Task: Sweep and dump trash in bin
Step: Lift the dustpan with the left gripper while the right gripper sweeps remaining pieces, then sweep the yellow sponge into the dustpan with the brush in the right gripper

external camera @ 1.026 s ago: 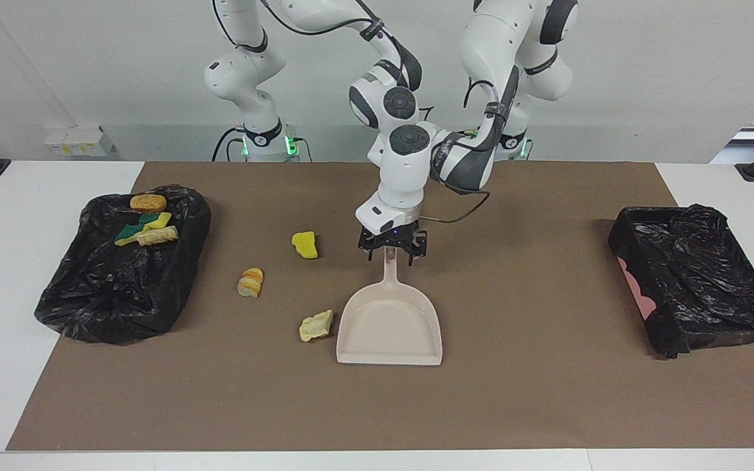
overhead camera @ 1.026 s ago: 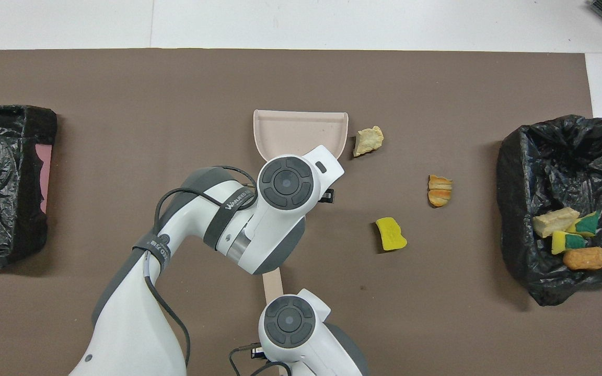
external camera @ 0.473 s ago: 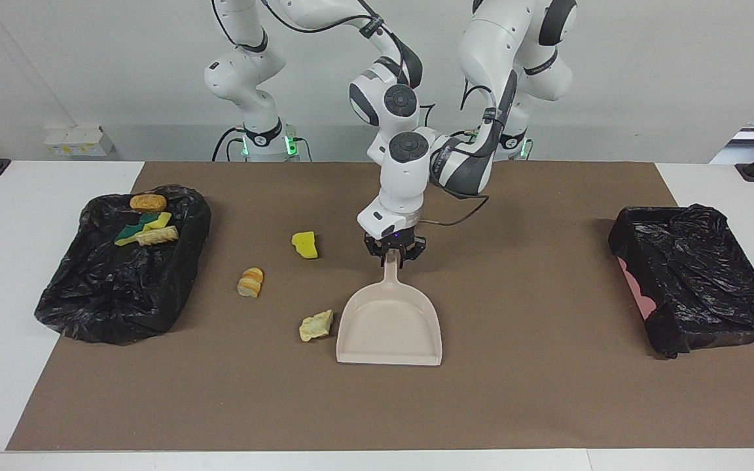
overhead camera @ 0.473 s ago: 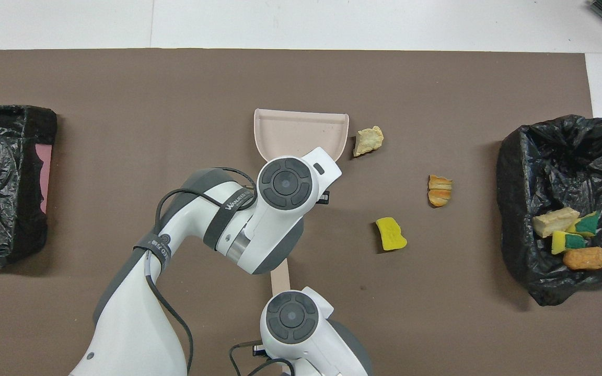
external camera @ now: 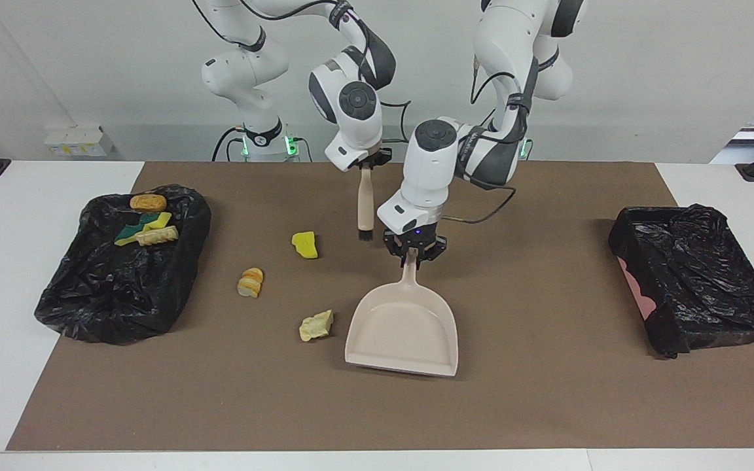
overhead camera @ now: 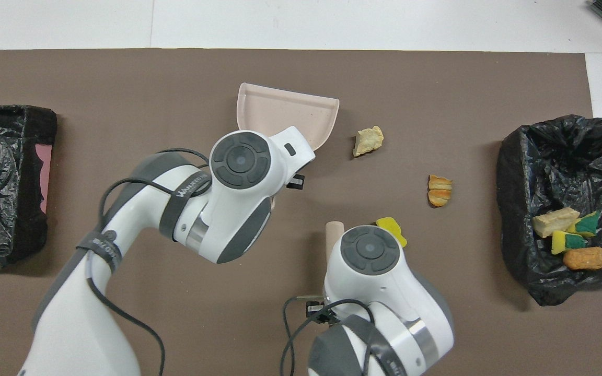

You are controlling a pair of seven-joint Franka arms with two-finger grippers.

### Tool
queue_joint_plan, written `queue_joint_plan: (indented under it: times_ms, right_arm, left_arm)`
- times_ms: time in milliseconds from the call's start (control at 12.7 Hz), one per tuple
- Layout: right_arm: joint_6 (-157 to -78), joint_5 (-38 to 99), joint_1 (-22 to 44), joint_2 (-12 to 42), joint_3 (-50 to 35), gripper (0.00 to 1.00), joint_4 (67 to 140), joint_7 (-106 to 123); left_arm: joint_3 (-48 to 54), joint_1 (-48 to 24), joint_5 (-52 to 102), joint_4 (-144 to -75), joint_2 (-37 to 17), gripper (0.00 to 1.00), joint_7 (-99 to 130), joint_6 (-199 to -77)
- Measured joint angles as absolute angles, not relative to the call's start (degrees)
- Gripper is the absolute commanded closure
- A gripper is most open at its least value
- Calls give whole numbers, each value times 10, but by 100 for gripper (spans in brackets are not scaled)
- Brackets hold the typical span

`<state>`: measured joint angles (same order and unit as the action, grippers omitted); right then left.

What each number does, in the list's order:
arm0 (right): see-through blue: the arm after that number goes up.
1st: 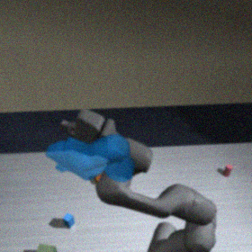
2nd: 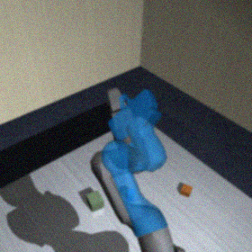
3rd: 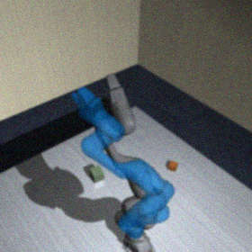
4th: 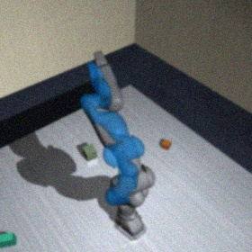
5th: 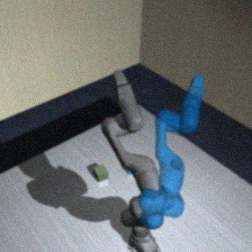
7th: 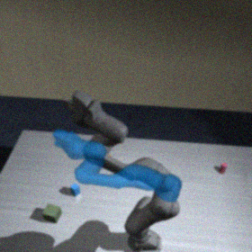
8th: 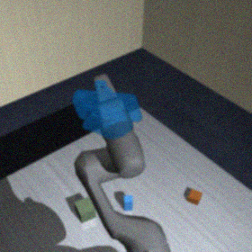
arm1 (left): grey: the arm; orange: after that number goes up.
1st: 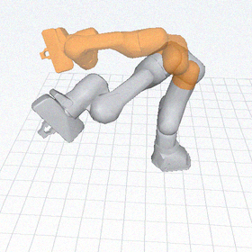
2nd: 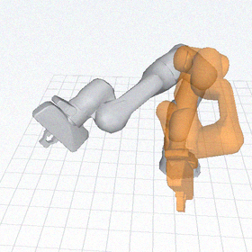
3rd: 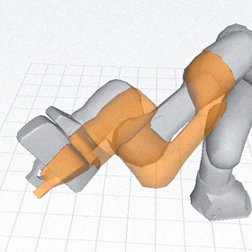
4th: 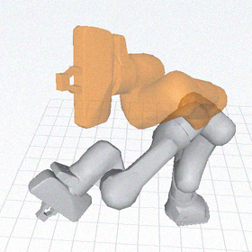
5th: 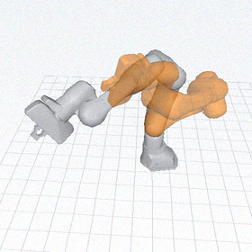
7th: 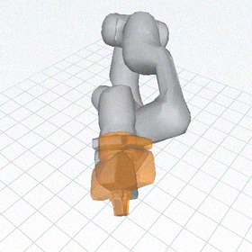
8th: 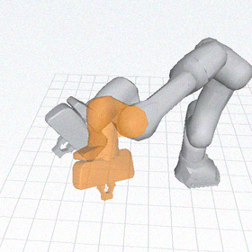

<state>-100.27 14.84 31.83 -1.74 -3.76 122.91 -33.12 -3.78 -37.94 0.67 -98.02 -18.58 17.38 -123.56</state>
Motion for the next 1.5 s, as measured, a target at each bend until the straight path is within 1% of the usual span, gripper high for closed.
queue_joint_plan:
  times_ms: [237,473,631,789,868,1105,1262,1499]
  right_arm:
    - [-957,111,245,-27,-36,100,1221,-293]
    - [-949,51,196,-28,-36,100,1221,-287]
    - [-937,32,148,-28,-36,100,1228,-287]
    - [-940,30,100,-37,-36,100,1260,-271]
    - [-957,30,90,-47,-35,100,1285,-260]
    - [-1011,31,97,-71,-43,100,1343,-253]
    - [-1030,32,110,-70,-45,100,1354,-252]
    - [-1061,57,152,-59,-46,100,1358,-252]
  left_arm:
    - [-40,-346,7,-982,-151,100,34,-1175]
    - [-40,-324,7,-987,-149,100,-107,-1158]
    - [-40,-317,6,-991,-149,100,-189,-1147]
    - [-35,-319,6,-1004,-147,100,-276,-1151]
    - [-33,-319,6,-1014,-144,100,-299,-1153]
    - [-31,-320,6,-1049,-130,100,-366,-1168]
    - [-29,-321,6,-1060,-130,100,-392,-1190]
    - [-29,-321,-9,-1072,-129,100,-435,-1194]
